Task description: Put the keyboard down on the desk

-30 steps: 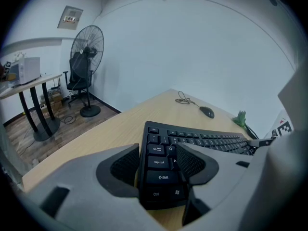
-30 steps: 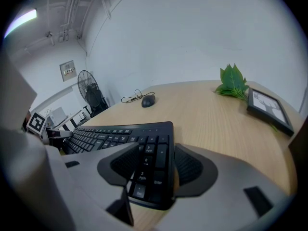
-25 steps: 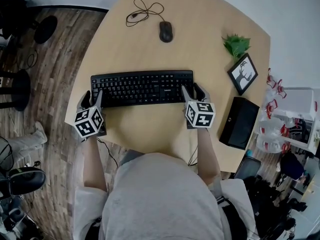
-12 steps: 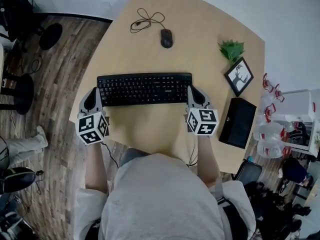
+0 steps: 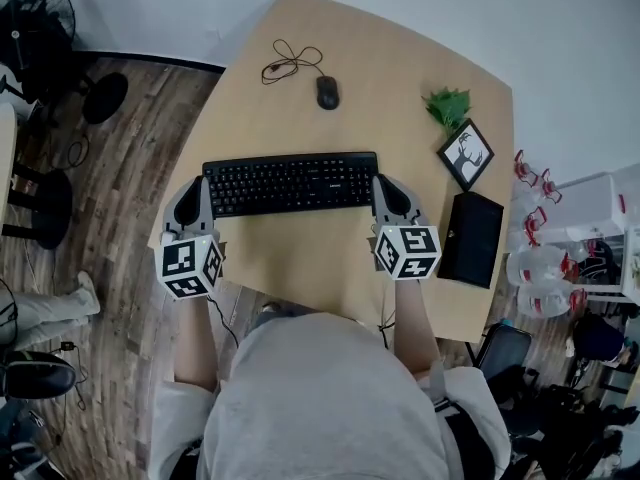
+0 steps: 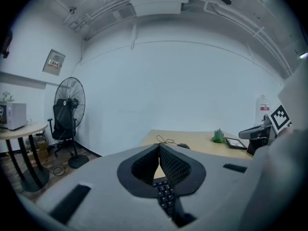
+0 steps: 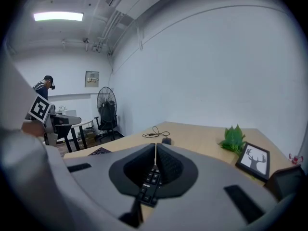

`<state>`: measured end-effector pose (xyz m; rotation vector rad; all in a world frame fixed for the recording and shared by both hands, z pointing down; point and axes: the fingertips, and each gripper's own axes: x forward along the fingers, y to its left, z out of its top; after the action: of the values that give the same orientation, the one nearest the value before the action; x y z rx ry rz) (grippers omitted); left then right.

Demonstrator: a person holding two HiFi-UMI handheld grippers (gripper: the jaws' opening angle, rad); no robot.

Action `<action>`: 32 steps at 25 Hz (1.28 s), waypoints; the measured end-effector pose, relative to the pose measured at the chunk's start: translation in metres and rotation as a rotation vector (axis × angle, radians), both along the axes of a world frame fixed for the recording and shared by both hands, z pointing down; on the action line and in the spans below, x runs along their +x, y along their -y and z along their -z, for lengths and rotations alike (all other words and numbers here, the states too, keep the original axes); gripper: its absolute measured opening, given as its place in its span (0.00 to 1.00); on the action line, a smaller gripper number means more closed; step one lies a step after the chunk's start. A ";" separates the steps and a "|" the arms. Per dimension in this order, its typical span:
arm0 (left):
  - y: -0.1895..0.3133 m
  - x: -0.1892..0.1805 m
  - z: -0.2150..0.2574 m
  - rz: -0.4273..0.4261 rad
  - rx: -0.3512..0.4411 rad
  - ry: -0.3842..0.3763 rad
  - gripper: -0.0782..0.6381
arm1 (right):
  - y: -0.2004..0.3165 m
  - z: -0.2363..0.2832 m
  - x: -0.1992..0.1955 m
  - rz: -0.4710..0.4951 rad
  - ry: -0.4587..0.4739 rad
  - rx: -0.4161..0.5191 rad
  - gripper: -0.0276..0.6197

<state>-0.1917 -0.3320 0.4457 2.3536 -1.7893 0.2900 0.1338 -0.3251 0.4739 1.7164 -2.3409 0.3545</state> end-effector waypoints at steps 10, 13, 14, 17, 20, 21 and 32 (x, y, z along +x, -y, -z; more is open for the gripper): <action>-0.031 0.006 0.057 -0.076 0.107 -0.046 0.12 | -0.040 0.058 -0.011 -0.031 0.011 0.132 0.07; -0.041 0.006 0.075 -0.086 0.147 -0.068 0.12 | -0.055 0.075 -0.013 -0.039 0.002 0.171 0.07; -0.044 0.006 0.080 -0.089 0.158 -0.074 0.12 | -0.060 0.081 -0.013 -0.044 0.004 0.183 0.07; -0.057 0.006 0.097 -0.105 0.193 -0.087 0.12 | -0.076 0.097 -0.014 -0.061 0.016 0.218 0.07; -0.070 0.004 0.109 -0.117 0.222 -0.091 0.12 | -0.091 0.109 -0.016 -0.074 0.021 0.245 0.07; -0.074 0.003 0.113 -0.119 0.230 -0.092 0.12 | -0.097 0.113 -0.017 -0.077 0.023 0.253 0.07; -0.116 -0.013 0.143 -0.139 0.313 -0.079 0.12 | -0.147 0.151 -0.032 -0.112 0.041 0.353 0.07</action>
<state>-0.2050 -0.2161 0.3025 2.6629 -1.7469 -0.0727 0.1022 -0.1776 0.3233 2.0169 -2.4573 -0.0095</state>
